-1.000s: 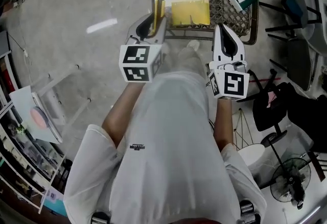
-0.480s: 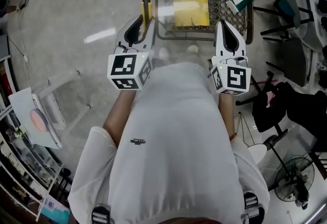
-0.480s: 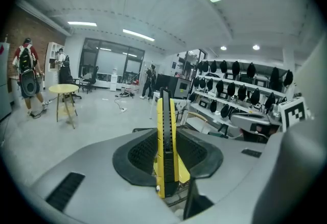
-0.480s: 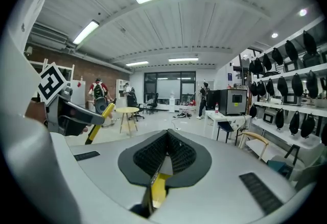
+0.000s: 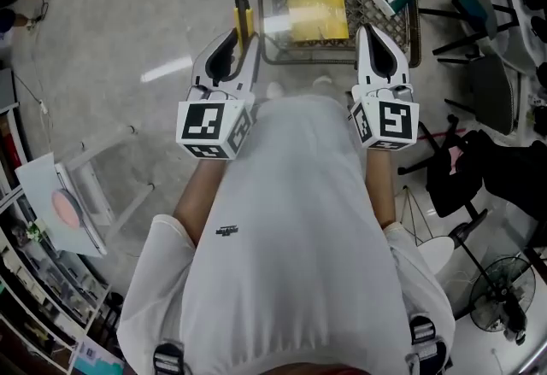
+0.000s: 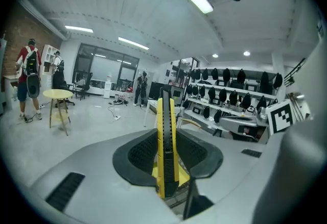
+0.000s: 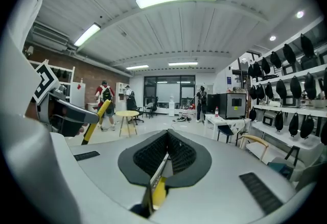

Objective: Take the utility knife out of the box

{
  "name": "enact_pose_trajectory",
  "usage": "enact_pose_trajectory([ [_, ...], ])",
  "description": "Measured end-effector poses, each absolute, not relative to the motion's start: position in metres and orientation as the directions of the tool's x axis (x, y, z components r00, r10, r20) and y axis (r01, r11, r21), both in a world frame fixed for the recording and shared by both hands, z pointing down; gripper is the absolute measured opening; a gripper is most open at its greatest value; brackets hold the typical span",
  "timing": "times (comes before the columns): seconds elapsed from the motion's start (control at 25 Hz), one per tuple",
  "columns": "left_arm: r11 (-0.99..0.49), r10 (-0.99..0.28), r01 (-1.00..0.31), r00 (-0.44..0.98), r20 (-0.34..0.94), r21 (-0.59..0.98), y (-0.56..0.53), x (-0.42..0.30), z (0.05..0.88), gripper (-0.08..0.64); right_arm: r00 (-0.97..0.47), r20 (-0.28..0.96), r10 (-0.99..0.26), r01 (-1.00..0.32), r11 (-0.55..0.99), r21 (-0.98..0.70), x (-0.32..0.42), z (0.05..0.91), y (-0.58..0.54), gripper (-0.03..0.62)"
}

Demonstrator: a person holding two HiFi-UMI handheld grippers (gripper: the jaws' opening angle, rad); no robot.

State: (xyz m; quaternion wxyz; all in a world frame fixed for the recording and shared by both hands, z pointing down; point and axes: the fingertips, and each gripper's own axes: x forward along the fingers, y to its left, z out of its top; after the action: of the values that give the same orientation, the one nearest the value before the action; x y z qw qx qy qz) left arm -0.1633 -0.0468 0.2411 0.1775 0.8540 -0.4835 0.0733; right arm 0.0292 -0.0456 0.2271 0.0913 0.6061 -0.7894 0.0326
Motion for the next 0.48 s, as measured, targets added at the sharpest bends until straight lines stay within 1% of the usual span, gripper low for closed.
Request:
enact_pose_trajectory([
  [0.48, -0.471, -0.800, -0.850, 0.524, 0.292, 0.235, -0.0445, -0.1711, 0.2398, 0.107, -0.261, 0.188, -0.947, -0.959, 0.276, 0.061, 0.0182, 0.2266, -0.0404, -0.002],
])
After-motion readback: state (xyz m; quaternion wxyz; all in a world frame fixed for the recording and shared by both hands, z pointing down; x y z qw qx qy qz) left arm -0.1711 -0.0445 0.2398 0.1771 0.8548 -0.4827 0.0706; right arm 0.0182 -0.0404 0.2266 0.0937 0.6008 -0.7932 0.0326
